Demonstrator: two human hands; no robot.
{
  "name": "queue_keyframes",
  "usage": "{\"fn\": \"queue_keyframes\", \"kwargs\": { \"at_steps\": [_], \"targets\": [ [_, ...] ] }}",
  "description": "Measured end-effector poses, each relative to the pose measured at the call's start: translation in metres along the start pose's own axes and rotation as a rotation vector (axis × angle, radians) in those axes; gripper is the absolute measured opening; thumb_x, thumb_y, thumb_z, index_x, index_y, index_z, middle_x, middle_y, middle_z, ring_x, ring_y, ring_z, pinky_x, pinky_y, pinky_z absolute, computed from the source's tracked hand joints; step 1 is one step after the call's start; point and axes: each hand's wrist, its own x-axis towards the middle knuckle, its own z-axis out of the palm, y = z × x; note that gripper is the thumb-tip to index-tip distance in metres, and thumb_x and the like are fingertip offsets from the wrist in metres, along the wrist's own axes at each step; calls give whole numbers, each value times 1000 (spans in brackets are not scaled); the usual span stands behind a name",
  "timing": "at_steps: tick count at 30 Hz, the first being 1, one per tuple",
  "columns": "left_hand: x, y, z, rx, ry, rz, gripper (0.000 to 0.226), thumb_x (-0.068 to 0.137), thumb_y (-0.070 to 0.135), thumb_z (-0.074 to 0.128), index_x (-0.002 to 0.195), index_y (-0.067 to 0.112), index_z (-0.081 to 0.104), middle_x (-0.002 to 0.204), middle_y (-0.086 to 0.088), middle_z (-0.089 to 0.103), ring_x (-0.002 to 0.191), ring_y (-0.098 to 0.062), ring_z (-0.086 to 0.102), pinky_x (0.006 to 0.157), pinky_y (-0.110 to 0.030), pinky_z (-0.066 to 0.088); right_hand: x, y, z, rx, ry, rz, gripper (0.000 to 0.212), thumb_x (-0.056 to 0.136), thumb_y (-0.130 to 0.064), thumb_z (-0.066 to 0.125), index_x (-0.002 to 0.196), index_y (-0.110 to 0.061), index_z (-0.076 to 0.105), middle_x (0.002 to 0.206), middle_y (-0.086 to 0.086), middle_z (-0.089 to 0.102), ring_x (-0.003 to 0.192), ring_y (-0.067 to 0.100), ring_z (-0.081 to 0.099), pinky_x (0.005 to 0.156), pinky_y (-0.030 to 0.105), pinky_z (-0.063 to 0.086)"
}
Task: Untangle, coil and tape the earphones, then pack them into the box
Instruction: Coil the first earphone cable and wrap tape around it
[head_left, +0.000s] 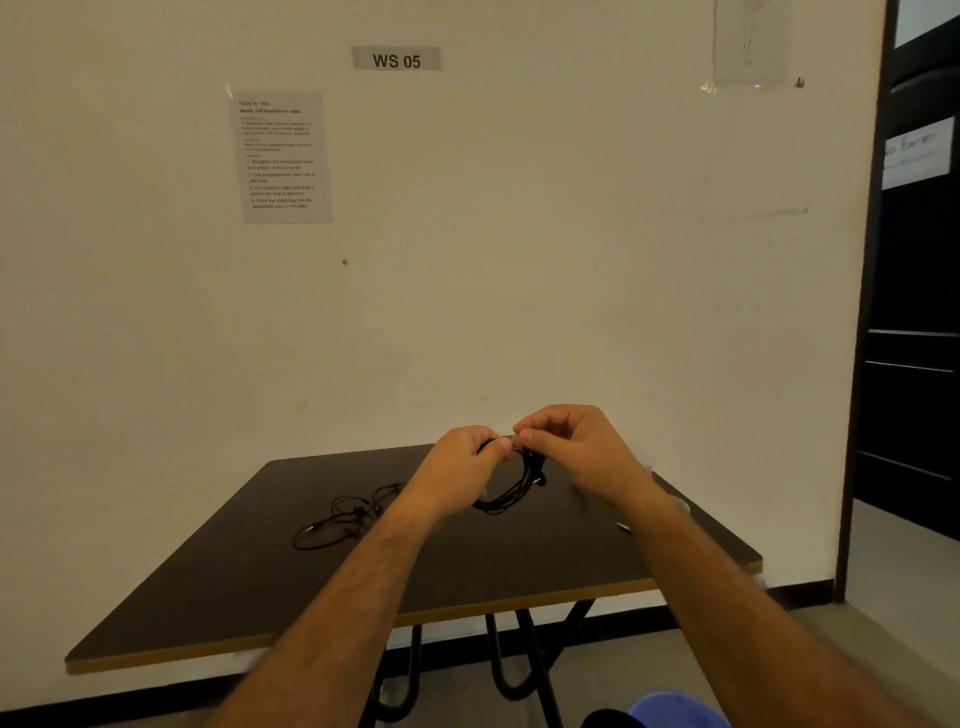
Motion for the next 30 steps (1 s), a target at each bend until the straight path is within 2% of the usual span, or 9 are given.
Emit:
{"fn": "queue_keyframes", "kwargs": {
  "at_steps": [3,7,11,15,18,21,26,27,30],
  "targets": [
    [2,-1,2,-22,15,-25,27,102,30,48,92,15,70,55,8,48,50,-9,48,66,-39,52,-1,0,3,-297,100,-124,19,90,-21,70,108,-20,74,100,-9,71,91,0,65,85,13,52],
    [3,-1,1,-28,7,-27,30,102,29,47,95,11,70,56,6,46,51,-10,44,59,-33,44,-3,-6,6,-586,6,-259,19,90,-31,69,104,-21,77,100,-5,73,91,8,64,82,28,53],
    [3,-7,0,58,-34,20,27,102,31,46,96,15,68,65,1,51,59,-14,47,62,-36,43,0,-10,5,-475,-64,-120,16,89,-27,70,101,-19,78,95,-4,74,86,7,66,82,28,56],
    [4,-12,1,94,-73,60,23,102,31,48,94,18,66,73,-3,56,64,-16,51,65,-38,45,4,-7,-1,-423,-195,-59,7,89,-23,70,90,-17,73,82,-3,70,77,8,65,73,26,56],
    [5,-11,3,102,-93,85,21,102,30,48,93,20,64,76,-6,58,63,-13,52,62,-29,44,4,-5,-7,-366,-267,-42,5,90,-19,68,89,-15,68,78,-3,66,69,6,59,66,19,48],
    [6,-12,4,121,-97,95,21,103,32,47,96,21,63,89,-11,66,67,-12,58,59,-21,42,6,2,-11,-213,-296,16,5,89,-15,70,90,-11,70,75,-1,66,66,2,59,66,17,49],
    [10,-21,12,75,-113,76,18,103,30,46,98,22,61,76,5,56,68,-9,57,56,-13,42,11,20,-13,-7,-257,158,11,84,-15,75,95,-15,74,84,2,75,80,13,68,80,32,56],
    [11,-25,15,64,-123,74,18,103,30,46,98,22,61,75,6,56,68,-8,56,59,-15,45,11,24,-12,-34,-261,166,10,85,-16,75,94,-16,75,86,3,75,83,13,69,82,34,56],
    [15,-40,26,54,-146,56,18,103,30,47,97,23,63,77,8,57,70,-7,56,75,-31,53,10,38,-11,-140,-300,172,10,86,-18,73,94,-13,77,89,4,75,86,16,69,85,36,56]
  ]
}}
